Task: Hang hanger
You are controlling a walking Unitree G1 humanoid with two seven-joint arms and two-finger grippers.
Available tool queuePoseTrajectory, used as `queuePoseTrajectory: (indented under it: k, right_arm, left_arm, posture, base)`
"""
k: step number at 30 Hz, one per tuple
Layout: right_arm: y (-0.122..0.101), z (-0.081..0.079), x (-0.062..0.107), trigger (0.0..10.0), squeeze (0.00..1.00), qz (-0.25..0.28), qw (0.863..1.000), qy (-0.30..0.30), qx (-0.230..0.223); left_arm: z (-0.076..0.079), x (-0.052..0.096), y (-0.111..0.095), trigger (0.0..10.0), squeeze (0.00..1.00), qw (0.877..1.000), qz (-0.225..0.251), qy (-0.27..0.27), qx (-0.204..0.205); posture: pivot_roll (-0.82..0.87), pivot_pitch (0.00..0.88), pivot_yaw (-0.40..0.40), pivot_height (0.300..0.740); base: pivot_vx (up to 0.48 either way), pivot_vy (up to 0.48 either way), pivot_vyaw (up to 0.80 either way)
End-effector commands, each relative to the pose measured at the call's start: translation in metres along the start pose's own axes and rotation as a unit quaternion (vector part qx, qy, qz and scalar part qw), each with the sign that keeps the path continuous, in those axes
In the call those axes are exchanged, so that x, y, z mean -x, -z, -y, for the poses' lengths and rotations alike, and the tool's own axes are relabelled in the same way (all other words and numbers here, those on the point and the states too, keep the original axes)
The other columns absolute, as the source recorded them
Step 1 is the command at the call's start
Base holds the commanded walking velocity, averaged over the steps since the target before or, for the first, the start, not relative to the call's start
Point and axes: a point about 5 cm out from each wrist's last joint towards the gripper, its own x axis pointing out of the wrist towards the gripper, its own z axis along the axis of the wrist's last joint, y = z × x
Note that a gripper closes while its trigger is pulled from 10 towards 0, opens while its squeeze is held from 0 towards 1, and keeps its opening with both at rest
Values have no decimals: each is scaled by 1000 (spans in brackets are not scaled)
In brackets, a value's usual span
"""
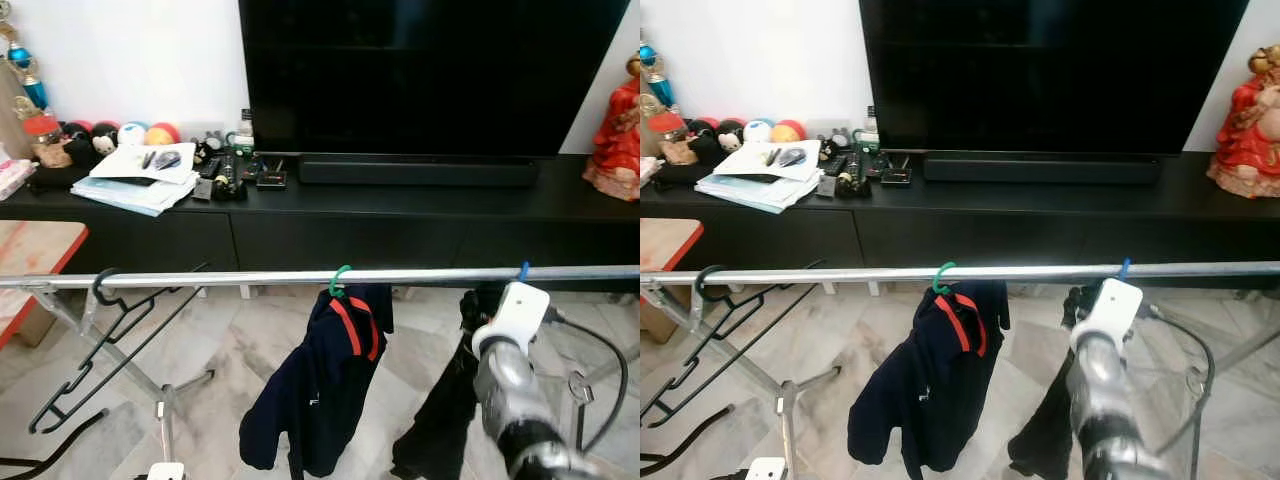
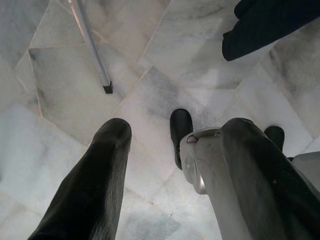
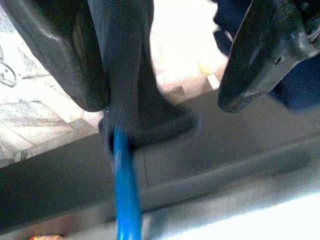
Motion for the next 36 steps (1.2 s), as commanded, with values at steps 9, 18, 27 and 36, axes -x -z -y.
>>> queuePoseTrajectory:
  k: [9, 18, 27, 36]
  right_arm:
    - [24, 12, 59, 10000, 0, 104, 992, -58, 40]
    - [19, 11, 82, 10000, 0, 119, 988, -86, 42]
    - [14, -3, 81, 10000, 0, 109, 988, -103, 36]
    - [14, -3, 82, 10000, 0, 99, 989, -100, 39]
  left_arm:
    - [-4, 2, 7, 10000, 0, 1000, -3, -7, 3]
    - [-24, 8, 16, 10000, 0, 999, 4, -49, 13]
    - [-29, 11, 22, 10000, 0, 998, 2, -63, 9]
    - [-27, 9, 17, 10000, 0, 998, 8, -62, 12]
  posture:
    - [27, 0, 4, 740]
    - [24, 0, 17, 740]
    - [41, 0, 10, 740]
    - [37, 0, 11, 740]
  base:
    - [0, 0, 0]
    - [0, 0, 0]
    - [0, -171, 0]
    - [0, -197, 0]
